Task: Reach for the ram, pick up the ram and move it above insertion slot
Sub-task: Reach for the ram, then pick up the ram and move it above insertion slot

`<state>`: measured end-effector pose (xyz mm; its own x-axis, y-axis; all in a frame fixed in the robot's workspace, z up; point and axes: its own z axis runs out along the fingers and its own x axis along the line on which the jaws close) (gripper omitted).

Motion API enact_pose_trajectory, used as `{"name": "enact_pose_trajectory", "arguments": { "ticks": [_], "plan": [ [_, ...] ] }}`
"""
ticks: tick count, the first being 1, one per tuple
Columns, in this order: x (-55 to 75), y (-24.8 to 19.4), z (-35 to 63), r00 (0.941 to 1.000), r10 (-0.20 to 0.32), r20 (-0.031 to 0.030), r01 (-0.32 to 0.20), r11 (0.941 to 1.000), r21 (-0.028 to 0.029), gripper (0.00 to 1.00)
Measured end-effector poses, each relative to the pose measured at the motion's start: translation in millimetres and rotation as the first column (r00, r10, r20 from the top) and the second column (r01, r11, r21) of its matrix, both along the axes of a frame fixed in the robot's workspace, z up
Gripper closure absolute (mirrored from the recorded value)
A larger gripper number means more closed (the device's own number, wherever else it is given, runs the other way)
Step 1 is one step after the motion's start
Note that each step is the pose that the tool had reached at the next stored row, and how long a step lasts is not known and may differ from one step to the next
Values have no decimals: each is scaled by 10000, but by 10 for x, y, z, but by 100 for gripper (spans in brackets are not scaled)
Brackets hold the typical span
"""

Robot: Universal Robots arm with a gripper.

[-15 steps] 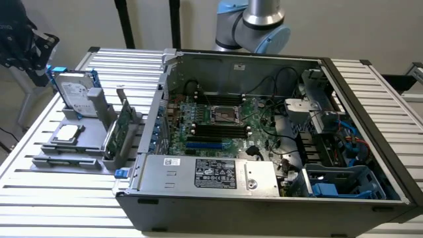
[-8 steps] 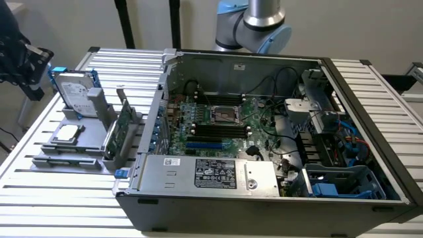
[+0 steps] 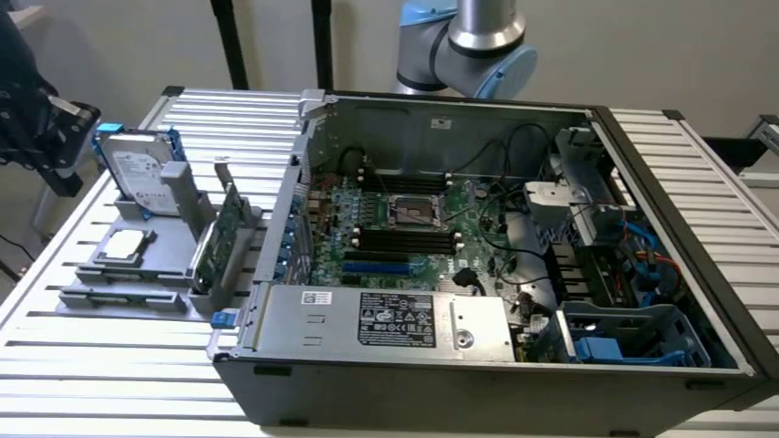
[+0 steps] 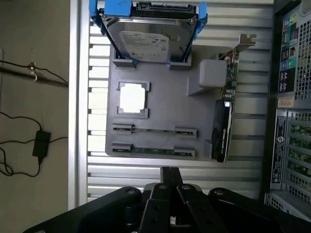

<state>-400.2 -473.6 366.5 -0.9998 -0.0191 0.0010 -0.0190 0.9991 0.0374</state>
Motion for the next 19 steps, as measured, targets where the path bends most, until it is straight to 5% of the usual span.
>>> {"name": "enact_pose_trajectory", "arguments": {
  "ticks": [5,10,15,19],
  "plan": [
    [0,-23,-21,9999,123,5,-123,9999,2,89],
    [0,-24,-46,9947,1028,2,-1028,9947,1,89],
    [0,-24,-67,9814,1922,2,-1922,9814,1,89],
    [0,-24,-84,9647,2632,3,-2632,9647,1,89]
  ]
}}
